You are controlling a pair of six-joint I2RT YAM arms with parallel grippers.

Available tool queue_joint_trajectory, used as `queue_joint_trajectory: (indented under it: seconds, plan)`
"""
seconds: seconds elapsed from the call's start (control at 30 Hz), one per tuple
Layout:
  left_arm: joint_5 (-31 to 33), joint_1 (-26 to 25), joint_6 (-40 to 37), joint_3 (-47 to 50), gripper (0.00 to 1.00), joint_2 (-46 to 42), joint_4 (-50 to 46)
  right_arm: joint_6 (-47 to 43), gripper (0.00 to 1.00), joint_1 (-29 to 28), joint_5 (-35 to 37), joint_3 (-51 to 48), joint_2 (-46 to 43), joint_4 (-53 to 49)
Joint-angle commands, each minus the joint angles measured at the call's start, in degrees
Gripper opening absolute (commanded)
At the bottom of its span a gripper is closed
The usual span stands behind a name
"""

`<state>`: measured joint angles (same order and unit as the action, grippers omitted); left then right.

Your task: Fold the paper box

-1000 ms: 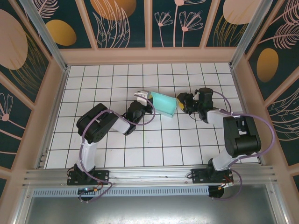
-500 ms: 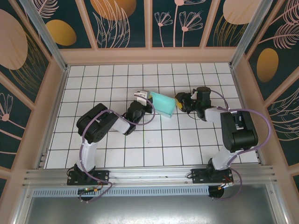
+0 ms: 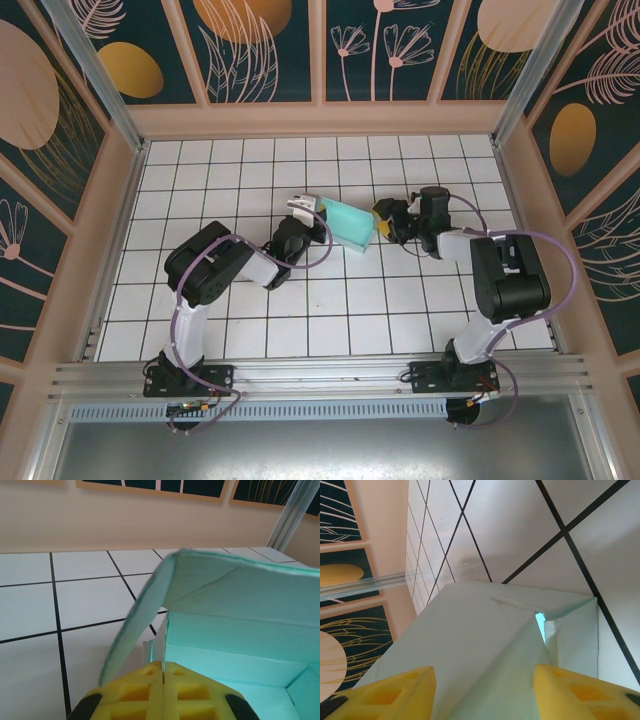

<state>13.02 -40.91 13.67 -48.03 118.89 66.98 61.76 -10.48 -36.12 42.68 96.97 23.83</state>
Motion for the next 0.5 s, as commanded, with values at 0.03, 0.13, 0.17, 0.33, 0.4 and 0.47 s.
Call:
queue_joint_trajectory:
  seconds: [0.03, 0.13, 0.17, 0.33, 0.4, 0.47]
  plan:
    - [-2.02, -0.52, -0.93, 0.00, 0.00, 1.78, -1.76, 2.62, 0.53, -1.28, -3.93, 0.40, 2.76, 3.29]
    - [-2.20, -0.50, -0.93, -0.02, 0.00, 1.74, -1.72, 4.16, 0.50, -1.62, -4.80, 0.54, 4.02, 5.41]
    - [-2.19, -0.56, -1.02, -0.03, 0.00, 1.79, -1.76, 4.60, 0.49, -1.74, -5.16, 0.63, 4.43, 6.02]
    - [-2.25, -0.56, -1.14, 0.09, 0.00, 1.75, -1.64, 5.37, 0.43, -2.19, -5.65, 0.97, 5.55, 7.73]
    - [-2.21, -0.58, -1.11, 0.21, 0.00, 1.69, -1.59, 4.83, 0.44, -2.13, -5.36, 1.26, 5.51, 6.94]
    - [-2.20, -0.56, -1.11, 0.22, 0.00, 1.78, -1.51, 6.16, 0.45, -2.16, -6.35, 0.82, 5.98, 8.57]
